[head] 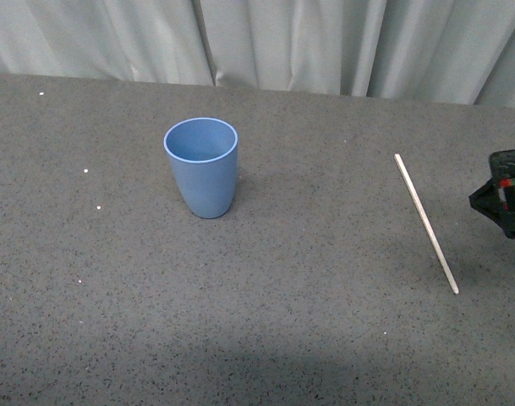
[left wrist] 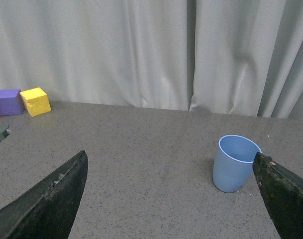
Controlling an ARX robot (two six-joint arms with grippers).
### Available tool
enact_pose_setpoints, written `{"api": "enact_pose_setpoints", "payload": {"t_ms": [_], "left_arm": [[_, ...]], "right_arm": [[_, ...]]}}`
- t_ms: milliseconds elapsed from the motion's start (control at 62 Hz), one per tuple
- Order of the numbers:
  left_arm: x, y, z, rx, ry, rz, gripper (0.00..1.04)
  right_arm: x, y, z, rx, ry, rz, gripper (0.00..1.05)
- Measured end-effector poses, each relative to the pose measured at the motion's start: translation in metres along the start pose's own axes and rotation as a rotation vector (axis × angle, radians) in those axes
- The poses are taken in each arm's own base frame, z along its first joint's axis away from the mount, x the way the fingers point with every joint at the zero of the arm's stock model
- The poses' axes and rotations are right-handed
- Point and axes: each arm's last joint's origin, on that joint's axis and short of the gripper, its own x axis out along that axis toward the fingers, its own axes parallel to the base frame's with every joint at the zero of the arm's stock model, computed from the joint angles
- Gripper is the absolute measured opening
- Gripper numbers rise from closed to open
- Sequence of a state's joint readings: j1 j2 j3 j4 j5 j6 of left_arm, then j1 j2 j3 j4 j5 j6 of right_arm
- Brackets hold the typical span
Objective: Transfer chopsticks to blue cup
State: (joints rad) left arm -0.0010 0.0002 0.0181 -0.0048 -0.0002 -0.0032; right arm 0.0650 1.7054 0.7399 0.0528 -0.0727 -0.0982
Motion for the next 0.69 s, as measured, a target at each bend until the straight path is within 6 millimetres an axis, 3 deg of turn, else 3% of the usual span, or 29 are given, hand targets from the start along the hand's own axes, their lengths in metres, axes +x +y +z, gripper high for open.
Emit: {"api": "enact_pose_setpoints", "payload": {"t_ms": [323, 645, 694], "left_arm": [[0.0, 0.0, 0.0, 0.0, 0.0, 0.0, 0.98], [0.0, 0.0, 0.0, 0.0, 0.0, 0.0, 0.98], [0.0, 0.0, 0.0, 0.0, 0.0, 0.0, 0.98]], "right_arm": [[0.055, -0.004, 0.022, 0.153, 0.176, 0.021, 0.95], [0.095, 0.003, 0.027, 0.206, 0.264, 0.017, 0.95], [0.099, 0.005, 0.026, 0.201, 0.281, 0.007, 0.9]]}}
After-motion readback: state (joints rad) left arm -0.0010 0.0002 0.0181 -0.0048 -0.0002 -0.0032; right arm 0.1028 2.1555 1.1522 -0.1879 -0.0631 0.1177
